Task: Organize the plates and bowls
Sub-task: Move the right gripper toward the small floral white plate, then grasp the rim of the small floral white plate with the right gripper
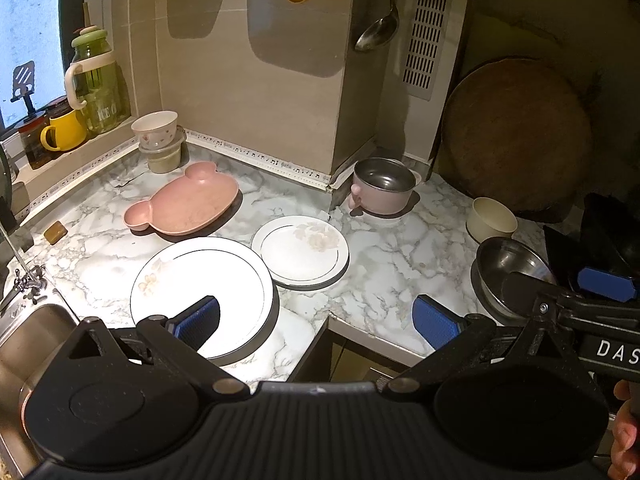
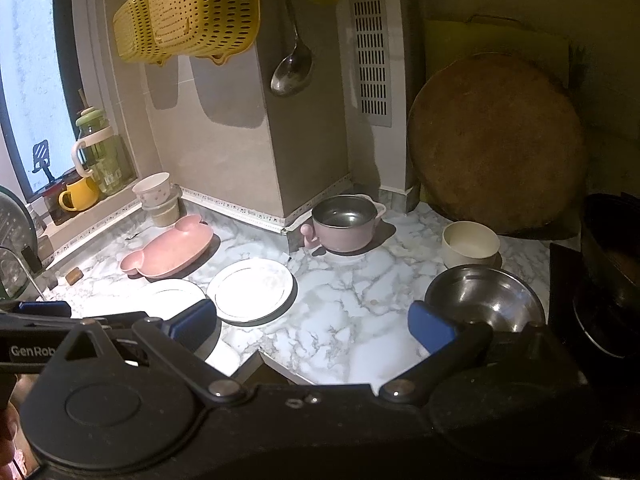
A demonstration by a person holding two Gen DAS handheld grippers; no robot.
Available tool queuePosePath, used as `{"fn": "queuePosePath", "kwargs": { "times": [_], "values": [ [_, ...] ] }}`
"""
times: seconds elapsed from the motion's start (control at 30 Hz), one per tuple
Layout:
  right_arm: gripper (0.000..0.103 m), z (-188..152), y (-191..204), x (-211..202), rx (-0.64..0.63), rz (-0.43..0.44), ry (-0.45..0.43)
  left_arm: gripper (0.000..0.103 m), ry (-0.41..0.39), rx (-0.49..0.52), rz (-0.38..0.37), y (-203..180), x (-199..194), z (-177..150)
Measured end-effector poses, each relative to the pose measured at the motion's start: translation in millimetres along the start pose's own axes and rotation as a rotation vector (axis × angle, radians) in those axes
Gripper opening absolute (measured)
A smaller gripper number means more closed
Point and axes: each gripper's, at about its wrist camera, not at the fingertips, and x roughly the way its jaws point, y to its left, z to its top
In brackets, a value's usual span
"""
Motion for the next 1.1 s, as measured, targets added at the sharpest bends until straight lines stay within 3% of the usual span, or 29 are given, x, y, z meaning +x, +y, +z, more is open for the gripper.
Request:
{"fn": "queuePosePath", "kwargs": {
  "times": [0.67, 1.1],
  "values": [
    [0.103, 11.2, 15.4, 31.1, -0.004, 0.010, 0.002, 0.103, -0.040, -0.034, -0.048, 30.4, 27.7, 13.6],
    [0.103, 24.6, 36.7, 101.0, -0.057, 0.001, 0.022, 0.103, 0.024, -0.087, -0.088, 91.4, 102.5, 39.5]
  ]
}}
